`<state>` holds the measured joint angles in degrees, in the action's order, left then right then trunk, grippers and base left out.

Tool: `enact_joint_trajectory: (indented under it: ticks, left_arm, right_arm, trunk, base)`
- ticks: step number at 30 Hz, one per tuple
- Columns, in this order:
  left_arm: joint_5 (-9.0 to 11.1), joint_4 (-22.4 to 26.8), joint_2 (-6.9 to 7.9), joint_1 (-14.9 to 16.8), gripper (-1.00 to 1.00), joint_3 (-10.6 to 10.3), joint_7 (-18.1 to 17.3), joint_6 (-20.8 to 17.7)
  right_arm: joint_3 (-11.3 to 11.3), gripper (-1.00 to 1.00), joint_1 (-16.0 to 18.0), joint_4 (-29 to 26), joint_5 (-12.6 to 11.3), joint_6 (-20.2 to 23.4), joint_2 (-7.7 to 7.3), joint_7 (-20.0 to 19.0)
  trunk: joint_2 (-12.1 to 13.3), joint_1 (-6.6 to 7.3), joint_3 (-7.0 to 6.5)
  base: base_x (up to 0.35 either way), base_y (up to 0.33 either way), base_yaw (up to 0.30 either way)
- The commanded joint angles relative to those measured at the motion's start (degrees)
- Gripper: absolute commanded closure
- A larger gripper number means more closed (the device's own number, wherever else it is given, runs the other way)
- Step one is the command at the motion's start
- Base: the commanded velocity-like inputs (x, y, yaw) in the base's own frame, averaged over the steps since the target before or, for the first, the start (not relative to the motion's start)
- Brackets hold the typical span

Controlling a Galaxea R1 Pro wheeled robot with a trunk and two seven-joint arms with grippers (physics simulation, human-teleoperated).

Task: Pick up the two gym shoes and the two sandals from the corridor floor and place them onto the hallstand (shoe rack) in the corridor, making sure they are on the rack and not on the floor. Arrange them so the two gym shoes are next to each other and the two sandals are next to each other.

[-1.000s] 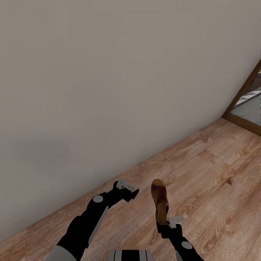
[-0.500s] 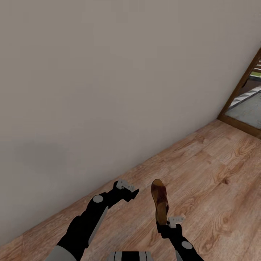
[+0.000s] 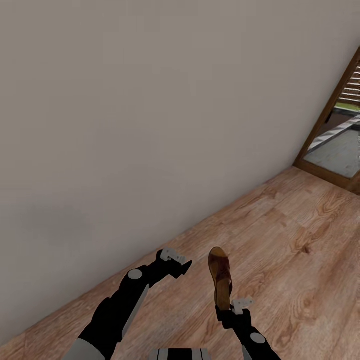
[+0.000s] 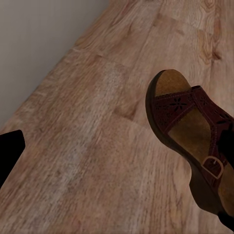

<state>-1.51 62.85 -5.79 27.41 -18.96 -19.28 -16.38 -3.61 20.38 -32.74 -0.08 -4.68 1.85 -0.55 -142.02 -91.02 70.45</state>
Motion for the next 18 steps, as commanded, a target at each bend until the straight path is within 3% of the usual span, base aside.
enact_joint_trajectory:
  ticks: [1, 12, 18]
  left_arm:
    - [-0.2, 0.1, -0.02, 0.0, -1.0, 0.1, -0.2, -0.3]
    - [-0.2, 0.1, -0.03, 0.0, -1.0, 0.1, -0.2, -0.3]
    - [-0.2, 0.1, -0.1, 0.0, -1.0, 0.1, -0.2, -0.3]
  right_arm:
    - [0.0, 1.0, 0.0, 0.0, -0.2, -0.2, -0.01, 0.0]
    - [0.0, 1.0, 0.0, 0.0, -0.2, -0.2, -0.01, 0.0]
    - [0.0, 1.0, 0.0, 0.0, -0.2, -0.2, -0.01, 0.0]
  trunk:
    - [0.0, 0.01, -0.05]
    - [0.0, 0.01, -1.08]
    - [0.0, 0.01, -1.64]
  base:
    - [0.0, 0.0, -0.073]
    - [0.013, 0.0, -0.073]
    - [0.206, -0.032, -0.073]
